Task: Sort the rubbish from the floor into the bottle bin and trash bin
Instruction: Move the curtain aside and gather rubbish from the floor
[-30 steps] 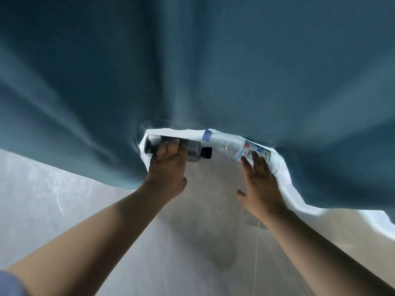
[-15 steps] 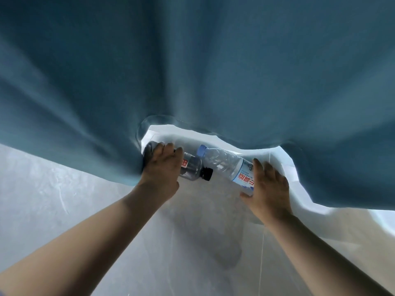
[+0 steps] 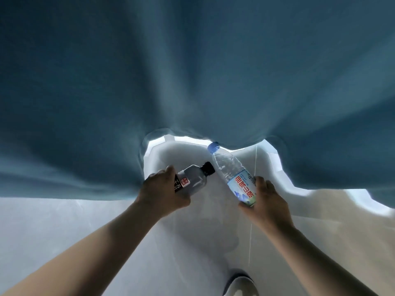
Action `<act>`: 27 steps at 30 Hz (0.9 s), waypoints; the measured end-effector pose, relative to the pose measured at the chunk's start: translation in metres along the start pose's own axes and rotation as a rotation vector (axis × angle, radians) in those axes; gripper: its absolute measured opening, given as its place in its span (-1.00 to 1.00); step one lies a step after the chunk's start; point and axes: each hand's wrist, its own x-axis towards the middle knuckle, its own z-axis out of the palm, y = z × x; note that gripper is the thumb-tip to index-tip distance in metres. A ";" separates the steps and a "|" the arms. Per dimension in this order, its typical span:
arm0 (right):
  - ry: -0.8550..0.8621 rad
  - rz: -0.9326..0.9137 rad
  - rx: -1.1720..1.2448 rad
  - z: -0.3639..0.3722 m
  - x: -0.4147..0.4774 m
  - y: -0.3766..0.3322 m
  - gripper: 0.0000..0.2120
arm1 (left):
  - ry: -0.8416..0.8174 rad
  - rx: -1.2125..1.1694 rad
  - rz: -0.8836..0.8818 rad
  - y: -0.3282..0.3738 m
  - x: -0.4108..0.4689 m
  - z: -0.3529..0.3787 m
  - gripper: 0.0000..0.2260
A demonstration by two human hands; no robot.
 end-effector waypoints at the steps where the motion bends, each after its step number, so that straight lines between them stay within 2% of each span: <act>1: -0.012 0.012 0.012 -0.010 -0.012 -0.001 -0.43 | -0.042 -0.043 -0.020 0.007 -0.013 -0.009 -0.58; 5: -0.042 0.058 0.064 -0.063 -0.067 -0.013 -0.44 | -0.145 -0.216 -0.093 0.038 -0.071 -0.059 -0.62; 10: -0.050 0.152 0.211 -0.148 -0.150 -0.029 -0.50 | -0.217 -0.256 -0.184 0.083 -0.137 -0.134 -0.69; 15: -0.043 0.255 0.352 -0.244 -0.229 -0.046 -0.62 | -0.283 -0.248 -0.214 0.132 -0.208 -0.211 -0.67; 27: 0.155 0.459 0.548 -0.473 -0.384 -0.056 -0.58 | -0.322 -0.201 -0.046 0.270 -0.332 -0.409 -0.67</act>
